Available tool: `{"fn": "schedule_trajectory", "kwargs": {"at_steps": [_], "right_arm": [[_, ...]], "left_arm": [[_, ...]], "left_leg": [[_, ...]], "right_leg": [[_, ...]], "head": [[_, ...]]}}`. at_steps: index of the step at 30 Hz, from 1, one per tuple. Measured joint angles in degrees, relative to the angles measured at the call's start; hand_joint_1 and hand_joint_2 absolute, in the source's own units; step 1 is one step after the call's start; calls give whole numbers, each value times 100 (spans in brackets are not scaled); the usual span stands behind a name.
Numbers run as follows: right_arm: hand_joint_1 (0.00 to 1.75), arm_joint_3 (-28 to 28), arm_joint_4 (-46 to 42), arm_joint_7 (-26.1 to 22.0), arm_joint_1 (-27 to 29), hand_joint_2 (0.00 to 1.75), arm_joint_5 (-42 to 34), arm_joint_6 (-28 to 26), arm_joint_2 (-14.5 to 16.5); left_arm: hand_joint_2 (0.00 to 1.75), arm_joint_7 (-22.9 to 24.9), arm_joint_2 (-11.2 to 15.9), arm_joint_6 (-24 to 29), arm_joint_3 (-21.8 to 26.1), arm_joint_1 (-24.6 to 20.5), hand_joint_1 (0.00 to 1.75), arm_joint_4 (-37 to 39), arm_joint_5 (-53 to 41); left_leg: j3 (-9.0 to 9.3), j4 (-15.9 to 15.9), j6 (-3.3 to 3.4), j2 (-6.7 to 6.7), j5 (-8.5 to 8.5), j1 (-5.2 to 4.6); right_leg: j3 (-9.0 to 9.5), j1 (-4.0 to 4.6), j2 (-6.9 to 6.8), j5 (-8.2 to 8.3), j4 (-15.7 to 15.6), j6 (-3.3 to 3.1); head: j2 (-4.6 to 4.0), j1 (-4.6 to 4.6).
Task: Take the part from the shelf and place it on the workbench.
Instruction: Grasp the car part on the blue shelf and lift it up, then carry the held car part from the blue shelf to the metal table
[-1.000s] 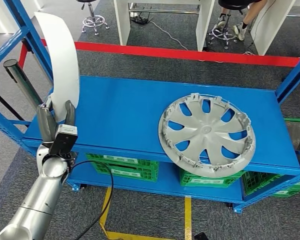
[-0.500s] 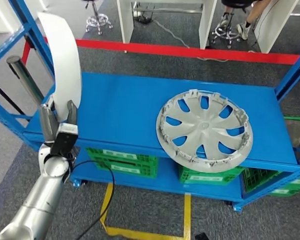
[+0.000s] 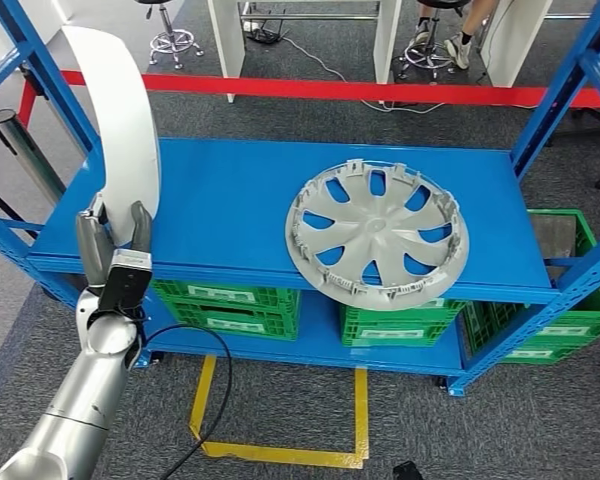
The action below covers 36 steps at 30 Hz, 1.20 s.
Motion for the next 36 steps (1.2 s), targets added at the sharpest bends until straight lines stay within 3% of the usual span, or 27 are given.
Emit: {"fn": "schedule_trajectory", "kwargs": {"at_steps": [2, 3, 5, 7, 8, 9, 10, 11, 12, 14, 15, 17, 18, 20, 22, 23, 24, 25, 26, 28, 30, 31, 33, 34, 36], "right_arm": [[0, -7, 1, 1, 7, 0, 2, -7, -3], [0, -8, 2, 2, 14, 0, 3, -9, -4], [0, -13, 4, 6, 21, 0, 2, -13, -6], [0, -27, 4, 10, 20, 0, 1, -14, -7], [0, -36, 4, 10, 19, 0, 1, -15, -8], [0, -45, 4, 10, 17, 0, 1, -15, -9], [0, -51, 4, 10, 17, 0, 0, -16, -13], [0, -55, 4, 10, 14, 0, -1, -18, -16], [0, -56, 4, 10, 8, 0, -1, -19, -19], [0, -58, 3, 7, -12, 0, 1, -20, -20], [0, -58, 2, 4, -22, 0, 1, -20, -20], [0, -60, 3, 4, -17, 0, -5, -21, -21], [0, -61, 3, 8, -8, 0, -13, -21, -21], [0, -68, 4, 13, -2, 0, -38, -19, -21], [0, -98, 4, 9, -10, 0, -82, -14, -21], [0, -124, 4, 5, -11, 0, -112, -12, -21], [0, -153, 4, 2, -10, 0, -144, -10, -22], [0, -184, 4, 1, -10, 0, -180, -6, -23], [0, -216, 4, 0, -11, 0, -218, 1, -25], [0, -288, 4, -1, -15, 0, -301, 23, -26], [0, -370, 4, -5, -17, 0, -392, 48, -26], [0, -417, 4, -10, -16, 0, -441, 63, -27], [0, -512, 8, -23, 3, 0, -529, 88, -40], [0, -555, 10, -31, 17, 0, -562, 99, -49], [0, -630, 13, -51, 33, 0, -613, 122, -65]], "left_arm": [[175, -15, -7, -1, 9, -7, 175, 0, 22], [175, -24, -13, -3, 12, -7, 175, 0, 28], [175, -39, -26, -8, 15, -4, 175, 0, 31], [175, -48, -27, -10, 21, 18, 175, 0, 33], [175, -49, -27, -12, 22, 35, 175, 0, 33], [175, -51, -27, -14, 23, 53, 175, 0, 33], [175, -52, -27, -15, 24, 66, 175, 0, 33], [175, -53, -26, -16, 24, 75, 175, 0, 33], [175, -53, -24, -16, 26, 79, 175, -3, 33], [175, -56, -19, -15, 38, 77, 175, -19, 33], [175, -59, -17, -15, 45, 77, 175, -28, 33], [175, -64, -14, -14, 55, 84, 175, -35, 33], [175, -65, -10, -12, 59, 91, 175, -35, 34], [175, -66, 6, -8, 67, 109, 175, -36, 34], [175, -66, 21, -5, 80, 136, 175, -37, 33], [175, -66, 27, -5, 92, 156, 175, -38, 33], [175, -66, 34, -4, 106, 181, 175, -40, 33], [175, -65, 43, -3, 120, 207, 175, -50, 33], [175, -65, 55, -2, 136, 230, 175, -68, 33], [175, -64, 78, -1, 166, 262, 175, -139, 33], [175, -64, 99, 0, 203, 290, 175, -217, 33], [175, -61, 109, 1, 227, 315, 175, -246, 36], [175, -54, 123, 1, 275, 381, 175, -276, 44], [175, -51, 127, 1, 293, 412, 175, -286, 48], [175, -50, 134, 1, 325, 465, 175, -308, 52]], "left_leg": [[-39, -106, -25, 24, 131, -4], [-68, -166, -32, 42, 213, 15], [-183, -252, -46, 81, 378, 59], [-362, -248, -47, 105, 515, 67], [-455, -239, -57, 119, 581, 69], [-558, -224, -72, 134, 648, 74], [-659, -198, -94, 143, 707, 84], [-754, -160, -123, 150, 756, 96], [-844, -110, -156, 153, 797, 99], [-964, -4, -219, 158, 863, 93], [-995, 25, -244, 160, 903, 87], [-1034, 42, -296, 156, 969, 98], [-1065, 80, -328, 140, 899, 109], [-1166, 428, -392, 107, 454, 131], [-1278, 1132, -425, 94, -107, 140], [-1295, 1448, -426, 92, -234, 141], [-1254, 1630, -416, 90, -228, 140], [-1136, 1623, -393, 87, -112, 138], [-929, 1415, -356, 83, 52, 132], [-360, 622, -251, 56, 170, 106], [30, -26, -191, 32, 62, 66], [84, -164, -181, 32, 38, 48], [20, -241, -144, 53, 155, 46], [-31, -270, -108, 68, 227, 56], [-167, -289, -53, 90, 364, 67]], "right_leg": [[-31, -19, 8, 83, -52, 63], [-73, -16, -6, 21, -37, 91], [-210, -23, -54, -408, 284, 141], [-363, -51, -88, -912, 979, 197], [-387, -66, -95, -984, 1276, 223], [-346, -79, -101, -918, 1447, 250], [-210, -90, -107, -742, 1410, 274], [21, -103, -120, -570, 1186, 297], [326, -111, -137, -525, 817, 323], [853, -108, -148, -704, 80, 296], [967, -96, -144, -816, -118, 257], [927, -87, -146, -809, -172, 141], [882, -88, -153, -758, -165, 87], [771, -97, -167, -633, -164, -12], [616, -84, -158, -508, -152, -55], [529, -75, -154, -447, -142, -59], [441, -65, -150, -387, -130, -60], [355, -53, -147, -330, -120, -60], [276, -40, -142, -274, -111, -56], [166, -17, -134, -172, -104, -31], [103, -21, -133, -61, -114, 31], [83, -30, -132, 2, -133, 68], [38, -44, -119, 31, -153, 134], [-14, -43, -112, -94, -83, 161], [-171, -48, -109, -627, 383, 200]], "head": [[0, -18], [0, -23], [0, -11], [0, -3], [0, -4], [0, -6], [0, -4], [0, -5], [0, -2], [0, -8], [0, -9], [0, -7], [0, -7], [0, -11], [0, -21], [0, -28], [0, -30], [0, -32], [0, -33], [0, -29], [0, -25], [0, -26], [0, -28], [0, -21], [0, -5]]}}
